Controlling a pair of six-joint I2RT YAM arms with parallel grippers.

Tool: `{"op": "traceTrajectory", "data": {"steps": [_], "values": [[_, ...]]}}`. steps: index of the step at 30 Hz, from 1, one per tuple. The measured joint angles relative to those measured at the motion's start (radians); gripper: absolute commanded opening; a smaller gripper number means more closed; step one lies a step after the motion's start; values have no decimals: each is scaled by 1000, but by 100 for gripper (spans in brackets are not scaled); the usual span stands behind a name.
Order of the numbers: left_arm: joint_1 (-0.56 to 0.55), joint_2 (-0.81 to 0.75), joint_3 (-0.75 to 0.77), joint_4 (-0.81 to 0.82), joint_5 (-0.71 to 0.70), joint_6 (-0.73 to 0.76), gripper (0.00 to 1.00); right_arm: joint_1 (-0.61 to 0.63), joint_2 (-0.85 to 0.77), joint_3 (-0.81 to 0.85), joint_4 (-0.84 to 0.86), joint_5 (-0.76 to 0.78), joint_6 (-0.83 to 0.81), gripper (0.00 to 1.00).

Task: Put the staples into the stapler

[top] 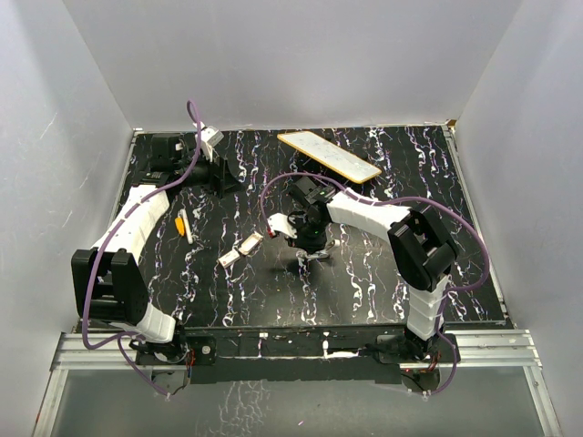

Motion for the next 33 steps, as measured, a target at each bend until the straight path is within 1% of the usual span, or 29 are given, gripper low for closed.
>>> {"op": "traceTrajectory", "data": {"steps": [7,10,14,20,22,24,28,30,33], "values": [[0,-1,-4,0,0,7,62,0,5,0,-1,11,6,33],[0,-5,-13,-1,0,10,63,0,5,0,-1,12,7,38],[0,-6,-14,-2,0,17,65,0,5,0,-1,3,14,47],[0,-20,-42,6,11,60,61,-21,-29,-3,30,-72,51,59],[0,-21,-54,3,31,95,60,-58,-85,-10,51,-127,72,62],[-1,-21,-62,-10,56,137,59,-121,-161,-26,83,-198,96,65],[-21,-20,-89,-19,98,246,59,-307,-323,-92,174,-338,175,67],[-63,-19,-113,-37,101,327,58,-408,-397,-155,218,-394,223,67],[-170,-10,-142,-74,96,445,58,-498,-462,-250,243,-456,264,69]]}}
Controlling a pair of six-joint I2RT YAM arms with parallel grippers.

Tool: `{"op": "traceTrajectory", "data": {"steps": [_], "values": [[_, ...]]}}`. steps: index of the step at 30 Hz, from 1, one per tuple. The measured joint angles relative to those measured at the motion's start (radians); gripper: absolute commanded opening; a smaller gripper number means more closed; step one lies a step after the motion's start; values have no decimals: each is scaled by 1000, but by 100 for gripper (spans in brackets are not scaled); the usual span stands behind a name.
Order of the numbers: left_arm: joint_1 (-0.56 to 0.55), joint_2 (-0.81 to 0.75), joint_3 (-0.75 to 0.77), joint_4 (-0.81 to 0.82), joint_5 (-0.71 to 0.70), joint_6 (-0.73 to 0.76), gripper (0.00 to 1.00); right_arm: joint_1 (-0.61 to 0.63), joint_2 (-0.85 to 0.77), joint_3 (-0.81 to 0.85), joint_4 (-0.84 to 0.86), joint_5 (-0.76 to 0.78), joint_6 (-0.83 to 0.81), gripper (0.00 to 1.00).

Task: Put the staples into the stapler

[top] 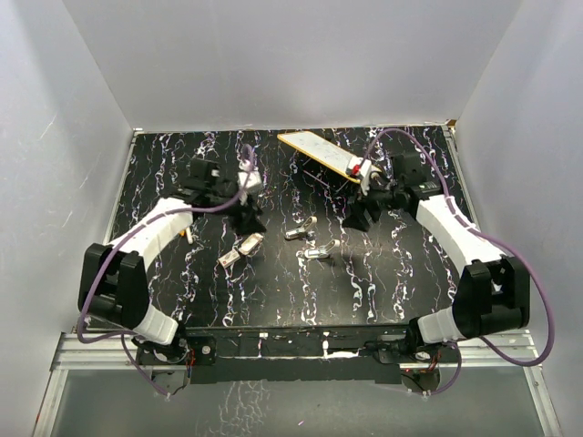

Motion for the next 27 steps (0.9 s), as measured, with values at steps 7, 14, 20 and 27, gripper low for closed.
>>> {"op": "traceTrajectory", "data": {"steps": [7,14,20,27], "values": [[-174,55,-74,-9,-11,147,55,-140,-37,-151,5,-68,33,74],[-257,106,-86,-16,-69,226,67,-154,-73,-232,2,-57,10,75],[-263,106,-13,-106,-204,231,97,-154,-129,-244,20,-46,16,75],[-262,61,87,-143,-490,157,97,-143,-132,-244,39,-15,32,75]]}}
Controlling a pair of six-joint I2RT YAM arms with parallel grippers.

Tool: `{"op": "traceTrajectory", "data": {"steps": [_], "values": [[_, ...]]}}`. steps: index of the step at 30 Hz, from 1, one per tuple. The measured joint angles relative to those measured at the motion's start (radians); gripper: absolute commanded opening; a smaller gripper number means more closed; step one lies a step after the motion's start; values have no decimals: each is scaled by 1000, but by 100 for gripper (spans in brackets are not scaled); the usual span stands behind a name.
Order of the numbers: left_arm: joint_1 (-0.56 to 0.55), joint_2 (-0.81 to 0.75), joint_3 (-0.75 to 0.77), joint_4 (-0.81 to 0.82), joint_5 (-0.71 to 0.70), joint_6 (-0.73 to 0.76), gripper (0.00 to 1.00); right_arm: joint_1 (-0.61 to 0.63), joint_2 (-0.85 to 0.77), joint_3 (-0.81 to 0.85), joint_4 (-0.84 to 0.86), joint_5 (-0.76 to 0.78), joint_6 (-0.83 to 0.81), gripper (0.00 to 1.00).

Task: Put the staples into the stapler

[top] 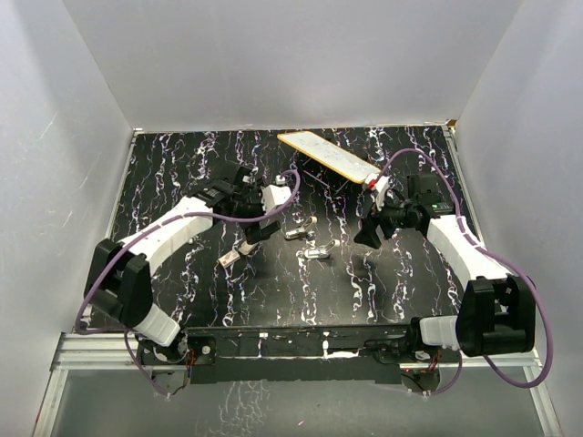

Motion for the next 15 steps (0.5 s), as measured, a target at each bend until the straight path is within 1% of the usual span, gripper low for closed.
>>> {"op": "traceTrajectory", "data": {"steps": [4,7,12,15], "values": [[5,-64,-11,20,-133,-48,97,8,-6,0,10,13,9,75],[7,-77,-9,24,-159,-69,97,16,-13,0,17,19,13,75],[-2,-18,-5,8,-85,-80,91,32,-11,-6,32,23,2,70],[-21,18,-41,54,-3,-71,86,45,3,-19,45,23,-11,66]]}}
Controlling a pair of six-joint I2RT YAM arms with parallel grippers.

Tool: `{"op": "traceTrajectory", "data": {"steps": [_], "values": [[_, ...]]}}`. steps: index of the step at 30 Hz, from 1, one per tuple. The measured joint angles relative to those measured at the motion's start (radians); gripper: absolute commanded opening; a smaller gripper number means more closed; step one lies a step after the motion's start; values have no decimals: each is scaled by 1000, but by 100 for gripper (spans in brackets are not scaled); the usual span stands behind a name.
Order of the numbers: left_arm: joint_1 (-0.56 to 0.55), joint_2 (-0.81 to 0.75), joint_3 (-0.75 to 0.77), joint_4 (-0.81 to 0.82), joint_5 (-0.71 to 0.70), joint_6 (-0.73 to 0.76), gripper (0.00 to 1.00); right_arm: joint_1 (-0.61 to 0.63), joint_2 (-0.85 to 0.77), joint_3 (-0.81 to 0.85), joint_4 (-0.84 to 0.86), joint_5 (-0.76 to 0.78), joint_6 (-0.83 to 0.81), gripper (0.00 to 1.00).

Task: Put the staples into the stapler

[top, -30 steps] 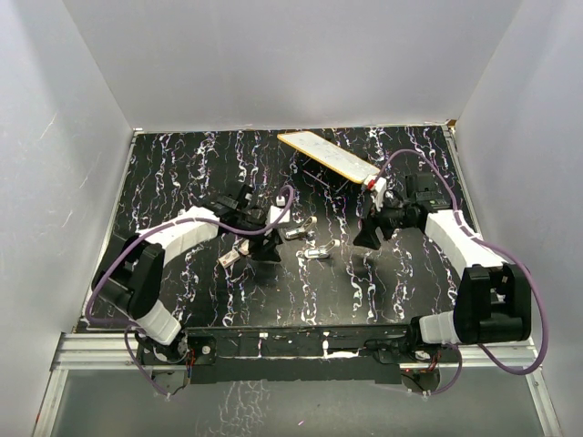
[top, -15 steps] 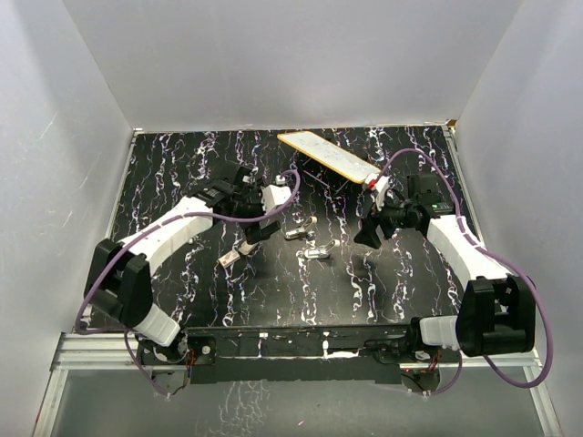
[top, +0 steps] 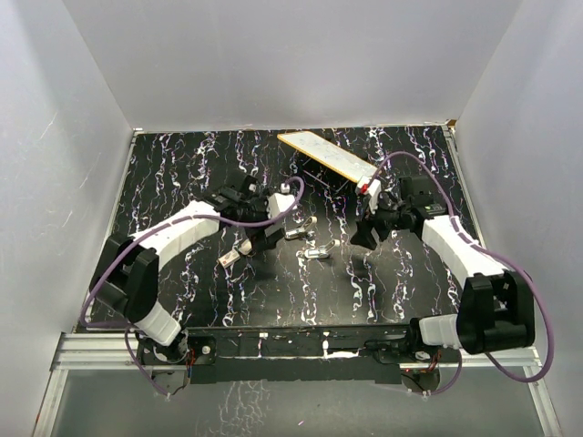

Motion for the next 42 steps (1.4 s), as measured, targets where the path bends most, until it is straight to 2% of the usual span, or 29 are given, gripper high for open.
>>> {"op": "traceTrajectory", "data": {"steps": [3,9,21,32,42], "values": [[-27,14,-64,48,77,25,81,27,43,-4,10,4,-7,63],[-90,126,-93,186,155,34,73,98,119,-11,23,24,19,57],[-146,224,-134,451,158,-28,64,125,258,3,40,21,108,49],[-181,253,-152,543,134,-50,53,138,272,37,46,-22,121,39],[-198,264,-174,619,132,-71,44,155,299,58,42,-44,121,34]]}}
